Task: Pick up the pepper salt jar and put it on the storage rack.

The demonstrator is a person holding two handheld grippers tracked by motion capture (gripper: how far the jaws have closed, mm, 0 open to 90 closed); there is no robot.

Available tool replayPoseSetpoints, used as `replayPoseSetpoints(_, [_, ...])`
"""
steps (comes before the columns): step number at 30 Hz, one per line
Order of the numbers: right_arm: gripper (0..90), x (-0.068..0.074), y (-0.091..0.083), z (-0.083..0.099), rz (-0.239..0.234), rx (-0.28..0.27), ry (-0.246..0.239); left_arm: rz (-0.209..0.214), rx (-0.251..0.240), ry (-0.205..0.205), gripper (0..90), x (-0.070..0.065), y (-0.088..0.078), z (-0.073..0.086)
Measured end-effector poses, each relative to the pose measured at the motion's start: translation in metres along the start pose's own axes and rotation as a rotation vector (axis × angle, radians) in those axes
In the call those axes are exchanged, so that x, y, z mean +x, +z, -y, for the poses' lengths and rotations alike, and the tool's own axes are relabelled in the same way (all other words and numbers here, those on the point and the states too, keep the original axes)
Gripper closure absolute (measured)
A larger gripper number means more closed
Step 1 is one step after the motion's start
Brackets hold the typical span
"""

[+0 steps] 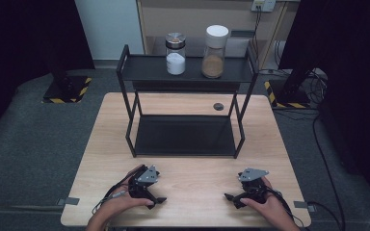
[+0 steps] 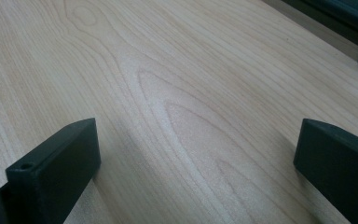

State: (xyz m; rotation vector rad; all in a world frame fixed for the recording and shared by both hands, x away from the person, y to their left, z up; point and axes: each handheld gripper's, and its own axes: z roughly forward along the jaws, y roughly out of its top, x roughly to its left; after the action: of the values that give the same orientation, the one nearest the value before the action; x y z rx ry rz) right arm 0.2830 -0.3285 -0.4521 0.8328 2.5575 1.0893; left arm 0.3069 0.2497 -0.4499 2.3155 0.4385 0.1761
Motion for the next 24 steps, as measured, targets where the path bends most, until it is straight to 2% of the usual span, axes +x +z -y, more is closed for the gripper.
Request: replayPoseSetpoints(24, [1.2, 0.0004, 0.0000, 0.0000, 0.002, 0.000, 0.002, -0.002, -0.002, -0.005, 0.0, -0.0008, 0.0003, 0.0003])
